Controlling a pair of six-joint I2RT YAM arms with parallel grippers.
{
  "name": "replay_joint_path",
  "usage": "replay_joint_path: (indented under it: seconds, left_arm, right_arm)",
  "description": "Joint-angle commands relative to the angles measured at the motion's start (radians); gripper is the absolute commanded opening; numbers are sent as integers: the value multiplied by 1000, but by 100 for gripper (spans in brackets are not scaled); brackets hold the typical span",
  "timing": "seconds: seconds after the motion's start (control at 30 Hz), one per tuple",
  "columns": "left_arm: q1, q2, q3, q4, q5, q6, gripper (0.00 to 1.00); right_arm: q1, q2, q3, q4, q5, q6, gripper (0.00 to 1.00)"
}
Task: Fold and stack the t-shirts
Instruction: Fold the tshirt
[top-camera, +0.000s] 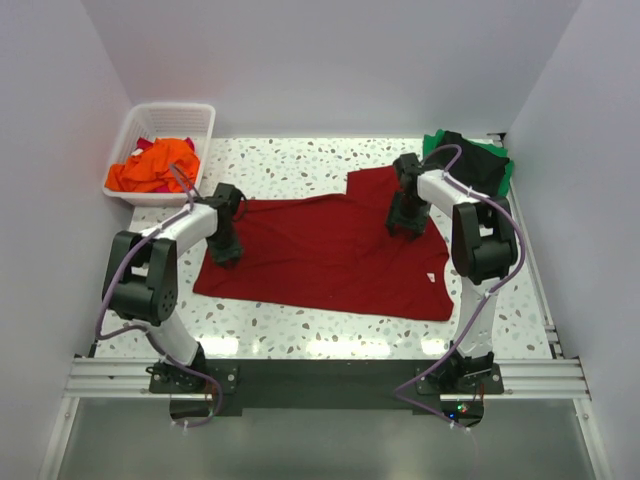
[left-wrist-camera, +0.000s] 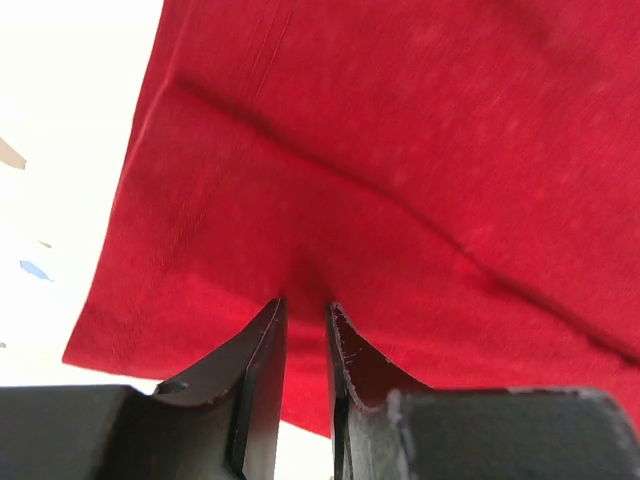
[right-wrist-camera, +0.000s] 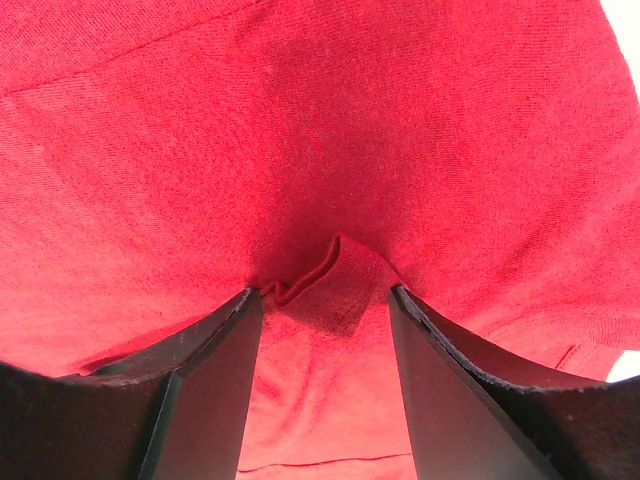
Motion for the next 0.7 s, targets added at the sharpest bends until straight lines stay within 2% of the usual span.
replay_joint_path:
  seconds: [0.0, 0.2, 0.37, 0.67]
  left_arm:
    - [-18, -98, -40, -52, 7, -68, 27]
    - [-51, -171, -118, -58, 5, -128, 28]
    - [-98, -146, -164, -55, 11, -175, 28]
    - [-167, -49, -235, 1, 71, -168, 29]
  right_arm:
    - [-37, 81, -26, -25, 109, -41, 57]
    - [-47, 85, -25, -19, 103, -49, 57]
    - [-60, 82, -51, -2, 89, -53, 57]
    - [-84, 67, -91, 16, 84, -68, 57]
